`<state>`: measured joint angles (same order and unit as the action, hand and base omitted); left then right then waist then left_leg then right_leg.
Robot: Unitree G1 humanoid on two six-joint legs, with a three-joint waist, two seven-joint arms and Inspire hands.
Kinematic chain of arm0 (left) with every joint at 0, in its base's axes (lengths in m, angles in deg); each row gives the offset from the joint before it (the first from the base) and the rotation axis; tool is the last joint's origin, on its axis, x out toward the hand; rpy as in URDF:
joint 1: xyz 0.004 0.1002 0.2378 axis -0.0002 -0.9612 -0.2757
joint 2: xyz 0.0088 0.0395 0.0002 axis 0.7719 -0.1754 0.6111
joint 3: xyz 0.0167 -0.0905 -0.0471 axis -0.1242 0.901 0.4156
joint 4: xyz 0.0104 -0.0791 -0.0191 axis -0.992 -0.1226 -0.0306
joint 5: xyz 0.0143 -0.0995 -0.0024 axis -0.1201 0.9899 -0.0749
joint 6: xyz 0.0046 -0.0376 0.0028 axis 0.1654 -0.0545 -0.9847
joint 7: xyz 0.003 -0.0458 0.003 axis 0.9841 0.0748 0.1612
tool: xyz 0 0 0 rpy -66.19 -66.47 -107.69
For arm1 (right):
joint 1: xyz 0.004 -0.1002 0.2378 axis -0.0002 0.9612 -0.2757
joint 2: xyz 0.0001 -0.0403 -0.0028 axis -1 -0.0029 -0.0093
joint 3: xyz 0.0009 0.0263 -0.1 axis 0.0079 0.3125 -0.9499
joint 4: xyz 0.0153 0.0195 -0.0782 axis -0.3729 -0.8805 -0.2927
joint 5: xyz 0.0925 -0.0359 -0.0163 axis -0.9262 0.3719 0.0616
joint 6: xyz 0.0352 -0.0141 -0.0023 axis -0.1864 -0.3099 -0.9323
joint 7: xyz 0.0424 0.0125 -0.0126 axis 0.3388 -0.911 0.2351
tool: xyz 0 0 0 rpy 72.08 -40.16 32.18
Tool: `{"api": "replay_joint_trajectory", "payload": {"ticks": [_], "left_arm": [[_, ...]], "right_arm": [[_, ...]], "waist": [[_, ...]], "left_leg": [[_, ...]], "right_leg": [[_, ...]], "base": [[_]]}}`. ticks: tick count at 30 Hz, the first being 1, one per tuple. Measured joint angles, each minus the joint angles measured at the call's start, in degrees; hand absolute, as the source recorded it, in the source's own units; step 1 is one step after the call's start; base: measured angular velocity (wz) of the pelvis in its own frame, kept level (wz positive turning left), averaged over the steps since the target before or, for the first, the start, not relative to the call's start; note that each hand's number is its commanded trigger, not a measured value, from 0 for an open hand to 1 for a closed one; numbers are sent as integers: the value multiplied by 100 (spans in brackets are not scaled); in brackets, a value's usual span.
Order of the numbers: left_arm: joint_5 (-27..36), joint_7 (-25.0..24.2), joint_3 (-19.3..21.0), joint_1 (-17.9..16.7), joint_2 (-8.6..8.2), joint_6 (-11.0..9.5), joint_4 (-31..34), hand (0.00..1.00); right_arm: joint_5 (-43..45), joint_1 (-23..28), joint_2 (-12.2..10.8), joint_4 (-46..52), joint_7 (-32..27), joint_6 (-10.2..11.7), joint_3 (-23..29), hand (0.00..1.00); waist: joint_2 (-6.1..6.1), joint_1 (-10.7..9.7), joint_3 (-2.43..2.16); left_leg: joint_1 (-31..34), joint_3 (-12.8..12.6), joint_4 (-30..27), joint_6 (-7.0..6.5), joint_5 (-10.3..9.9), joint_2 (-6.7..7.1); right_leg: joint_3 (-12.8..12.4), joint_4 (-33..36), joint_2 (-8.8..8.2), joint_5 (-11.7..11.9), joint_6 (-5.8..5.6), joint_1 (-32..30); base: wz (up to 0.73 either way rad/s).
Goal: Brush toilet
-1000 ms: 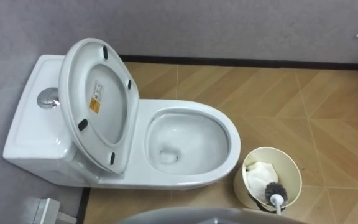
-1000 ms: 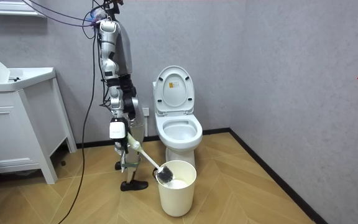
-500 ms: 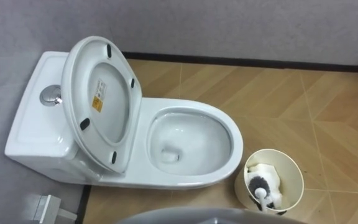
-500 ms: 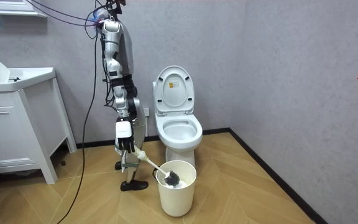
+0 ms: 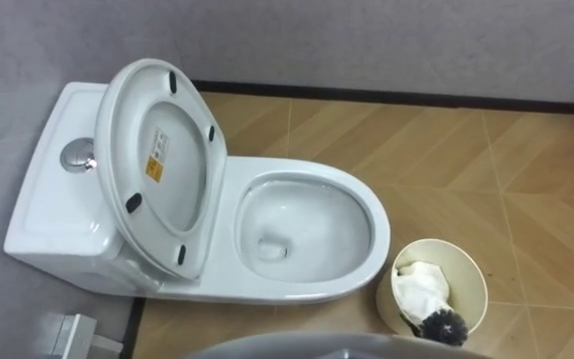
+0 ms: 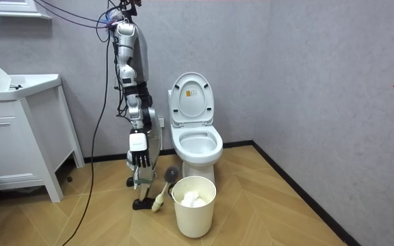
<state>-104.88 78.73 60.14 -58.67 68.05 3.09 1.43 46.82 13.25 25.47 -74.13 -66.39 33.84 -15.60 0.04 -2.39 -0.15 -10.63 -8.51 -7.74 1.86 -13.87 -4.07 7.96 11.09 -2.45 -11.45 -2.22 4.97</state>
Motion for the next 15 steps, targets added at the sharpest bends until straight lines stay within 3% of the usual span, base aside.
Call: {"api": "replay_joint_trajectory", "payload": {"ticks": [15], "left_arm": [[0, 0, 62, 91, -1, -2, 0, 0]], "right_arm": [[5, 64, -6, 5, 114, 39, -46, 0]], "waist": [[18, 120, 2]], "left_leg": [[15, -16, 1, 0, 0, 0]], "right_leg": [[-4, -49, 2, 2, -1, 10]], "base": [[0]]}}
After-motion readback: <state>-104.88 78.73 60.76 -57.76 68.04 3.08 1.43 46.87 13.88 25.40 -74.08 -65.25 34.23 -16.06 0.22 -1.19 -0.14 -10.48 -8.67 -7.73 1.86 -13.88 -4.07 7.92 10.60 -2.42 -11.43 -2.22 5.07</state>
